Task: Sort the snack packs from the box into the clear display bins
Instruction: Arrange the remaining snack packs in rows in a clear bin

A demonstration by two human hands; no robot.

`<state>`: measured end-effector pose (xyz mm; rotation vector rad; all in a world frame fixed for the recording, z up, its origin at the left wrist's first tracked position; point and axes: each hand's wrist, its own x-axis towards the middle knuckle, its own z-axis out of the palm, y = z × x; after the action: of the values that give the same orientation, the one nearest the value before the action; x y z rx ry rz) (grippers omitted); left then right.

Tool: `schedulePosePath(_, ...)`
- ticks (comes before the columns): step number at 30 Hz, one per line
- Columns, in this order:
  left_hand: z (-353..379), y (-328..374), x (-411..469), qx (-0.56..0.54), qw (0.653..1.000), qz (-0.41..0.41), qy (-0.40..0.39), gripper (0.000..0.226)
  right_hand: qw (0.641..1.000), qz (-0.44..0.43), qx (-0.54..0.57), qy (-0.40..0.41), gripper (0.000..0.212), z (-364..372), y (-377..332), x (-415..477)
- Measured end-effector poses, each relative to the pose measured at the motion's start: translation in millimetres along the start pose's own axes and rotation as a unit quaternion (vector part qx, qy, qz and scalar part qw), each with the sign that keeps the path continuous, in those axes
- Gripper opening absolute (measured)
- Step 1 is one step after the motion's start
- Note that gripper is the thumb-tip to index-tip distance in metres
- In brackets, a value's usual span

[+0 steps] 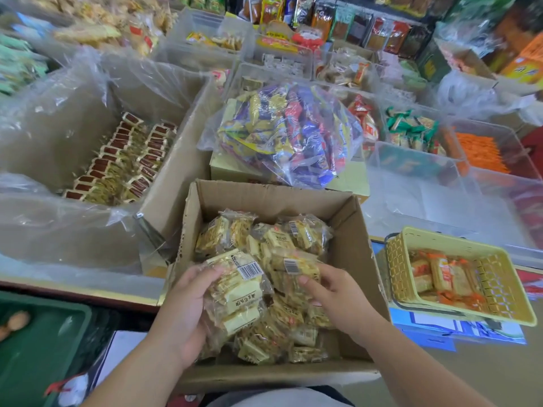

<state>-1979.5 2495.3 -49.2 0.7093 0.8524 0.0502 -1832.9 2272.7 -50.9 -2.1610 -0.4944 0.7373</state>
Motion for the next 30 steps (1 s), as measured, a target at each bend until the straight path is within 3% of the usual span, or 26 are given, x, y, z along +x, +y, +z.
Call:
schedulePosePath(7, 59, -23, 3, 0.025, 0.998, -0.025, -0.056, 0.055, 0.970, -0.072, 0.203, 0.116, 0.024, -54, -9, -35)
schedulePosePath(9, 84, -32, 2, 0.025, 0.998, -0.019, -0.056, 0.048, 0.975, -0.107, 0.133, 0.141, 0.026, -68, -1, -42)
schedulePosePath(12, 129, -49, -4, 0.024, 0.998, -0.029, -0.047, 0.053, 0.973, -0.167, 0.026, 0.154, 0.051, -93, 19, -48)
schedulePosePath(14, 160, -62, -9, 0.028, 0.997, -0.043, -0.052, 0.045, 0.962, -0.218, -0.032, 0.165, 0.049, -114, 35, -50)
schedulePosePath(21, 269, -122, -22, 0.013, 0.999, -0.031, 0.004, 0.034, 0.928, -0.336, -0.031, 0.157, 0.047, -201, 107, -55)
schedulePosePath(26, 326, -152, -30, 0.034, 0.999, 0.018, 0.032, 0.042, 0.933, -0.336, -0.048, 0.117, 0.039, -247, 142, -58)
schedulePosePath(28, 340, -157, -34, 0.050, 0.997, 0.049, 0.042, 0.042, 0.942, -0.321, -0.049, 0.091, 0.049, -262, 145, -59)
schedulePosePath(30, 347, -158, -34, 0.062, 0.994, 0.078, 0.035, 0.032, 0.953, -0.301, -0.020, 0.037, 0.074, -271, 144, -58)
